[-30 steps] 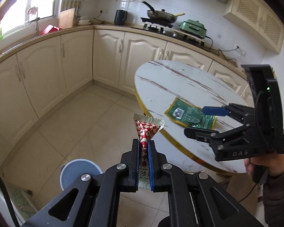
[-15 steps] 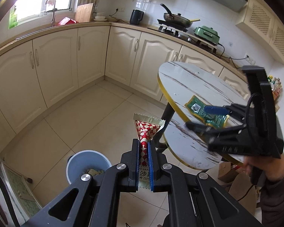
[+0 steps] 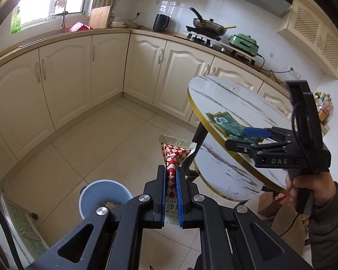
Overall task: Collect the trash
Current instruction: 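Lift the green foil packet with the right gripper while the left holds the red-white packet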
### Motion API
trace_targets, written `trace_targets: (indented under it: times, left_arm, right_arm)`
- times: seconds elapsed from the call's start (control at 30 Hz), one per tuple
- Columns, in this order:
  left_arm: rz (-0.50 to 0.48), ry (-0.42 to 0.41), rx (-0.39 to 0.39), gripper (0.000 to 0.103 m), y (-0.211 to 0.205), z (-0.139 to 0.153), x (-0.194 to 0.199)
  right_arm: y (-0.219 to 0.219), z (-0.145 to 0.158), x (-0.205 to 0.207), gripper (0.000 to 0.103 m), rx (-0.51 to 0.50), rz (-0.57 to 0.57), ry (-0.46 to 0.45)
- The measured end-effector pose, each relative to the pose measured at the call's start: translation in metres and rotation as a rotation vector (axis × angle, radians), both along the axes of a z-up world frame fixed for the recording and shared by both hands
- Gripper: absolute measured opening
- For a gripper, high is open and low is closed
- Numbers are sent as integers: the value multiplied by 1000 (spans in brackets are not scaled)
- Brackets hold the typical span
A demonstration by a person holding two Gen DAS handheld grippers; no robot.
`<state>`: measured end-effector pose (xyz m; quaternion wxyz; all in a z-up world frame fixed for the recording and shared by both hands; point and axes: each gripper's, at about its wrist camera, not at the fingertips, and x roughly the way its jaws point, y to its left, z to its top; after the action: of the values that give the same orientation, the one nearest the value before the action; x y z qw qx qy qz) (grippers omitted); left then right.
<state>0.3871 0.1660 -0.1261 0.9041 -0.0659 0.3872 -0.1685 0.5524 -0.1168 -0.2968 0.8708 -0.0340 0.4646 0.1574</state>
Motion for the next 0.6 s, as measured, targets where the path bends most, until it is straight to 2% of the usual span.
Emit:
trace_targets:
  times: [0.33, 0.43, 0.53, 0.6]
  left_arm:
    - [21, 12, 6, 5, 7, -1, 3]
    - [18, 13, 3, 5, 8, -2, 6]
    - [17, 14, -2, 5, 7, -6, 10]
    - [21, 18, -9, 5, 8, -12, 10]
  right_arm:
    - [46, -7, 36, 94, -212, -93, 0]
    - [48, -6, 40, 94, -202, -120, -12]
    - [49, -5, 36, 82, -231, -129, -47]
    - [48, -4, 29, 62, -262, -148, -80]
